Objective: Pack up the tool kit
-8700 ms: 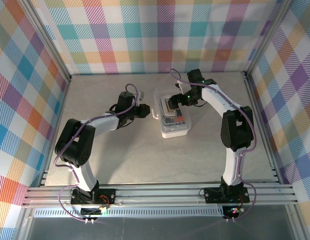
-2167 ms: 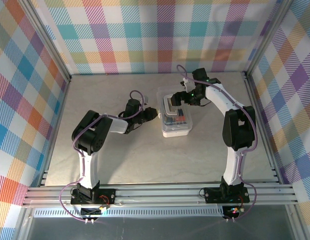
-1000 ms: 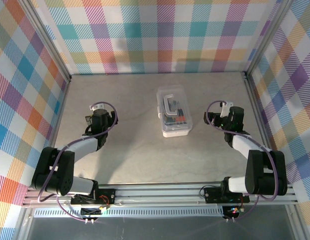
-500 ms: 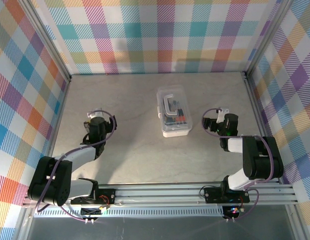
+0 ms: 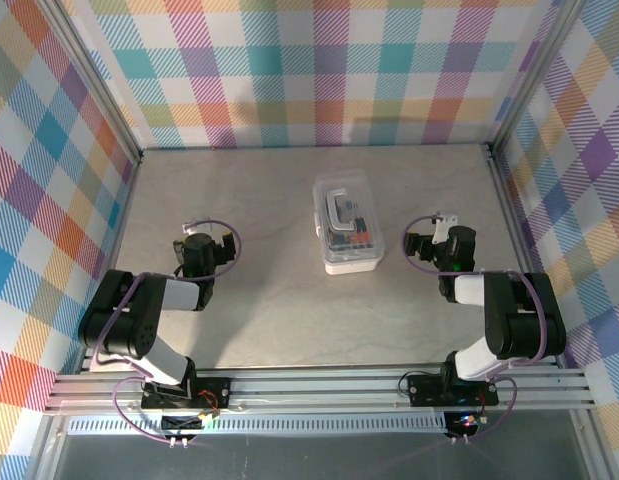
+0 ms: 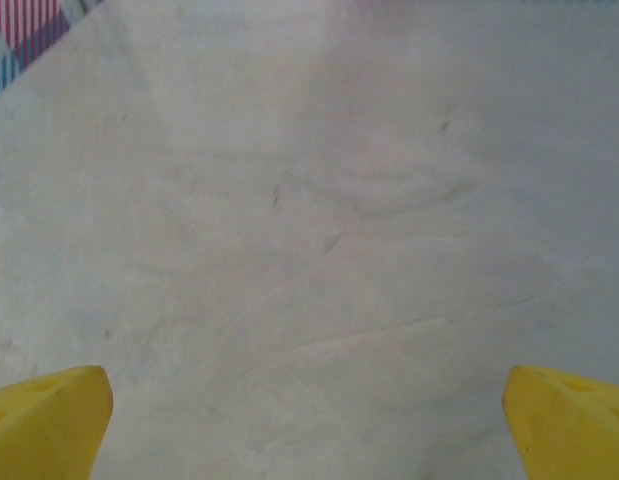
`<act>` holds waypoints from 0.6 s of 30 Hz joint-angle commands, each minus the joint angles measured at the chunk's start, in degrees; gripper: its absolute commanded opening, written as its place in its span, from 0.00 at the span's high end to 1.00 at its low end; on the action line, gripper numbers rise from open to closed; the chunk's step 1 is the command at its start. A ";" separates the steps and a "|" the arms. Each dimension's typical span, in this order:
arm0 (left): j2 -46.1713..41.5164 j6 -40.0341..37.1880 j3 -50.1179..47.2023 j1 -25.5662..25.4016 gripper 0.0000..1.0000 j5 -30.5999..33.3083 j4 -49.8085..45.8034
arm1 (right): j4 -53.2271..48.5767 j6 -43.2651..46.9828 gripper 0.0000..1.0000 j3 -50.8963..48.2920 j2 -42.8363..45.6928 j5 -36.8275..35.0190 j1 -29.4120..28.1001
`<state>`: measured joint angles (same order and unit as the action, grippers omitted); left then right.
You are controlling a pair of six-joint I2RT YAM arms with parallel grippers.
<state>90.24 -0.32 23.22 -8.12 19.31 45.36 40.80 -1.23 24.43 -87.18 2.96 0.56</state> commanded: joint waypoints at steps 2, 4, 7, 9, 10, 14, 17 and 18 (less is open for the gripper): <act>0.15 -0.16 -0.59 1.24 0.01 -1.10 5.63 | 2.01 0.46 0.01 1.14 0.20 -0.02 -0.20; 0.42 -0.25 -0.72 1.43 0.01 -1.21 6.35 | 2.01 0.52 0.01 1.16 0.21 -0.06 -0.12; 0.33 -0.13 -0.63 1.41 0.01 -1.29 6.10 | 2.01 0.54 0.01 1.15 0.08 -0.06 -0.15; 0.37 -0.15 -0.60 1.44 0.00 -1.29 6.23 | 2.01 0.51 0.01 1.17 0.21 -0.06 -0.21; 0.29 -0.12 -0.55 1.43 0.00 -1.30 6.07 | 1.96 0.52 0.01 1.22 0.10 -0.06 -0.15; 0.29 -0.14 -0.59 1.43 0.01 -1.29 6.15 | 1.83 0.48 0.01 1.24 0.09 -0.06 -0.13; 0.29 -0.18 -0.55 1.38 0.01 -1.31 6.14 | 1.74 0.45 0.01 1.35 0.03 0.03 -0.12; 0.29 -0.12 -0.61 1.36 0.00 -1.29 6.22 | 1.79 0.44 0.01 1.32 0.01 0.03 -0.19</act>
<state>90.91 -0.30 22.65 -7.07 18.85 48.88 40.99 -1.23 24.43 -87.18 2.96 0.56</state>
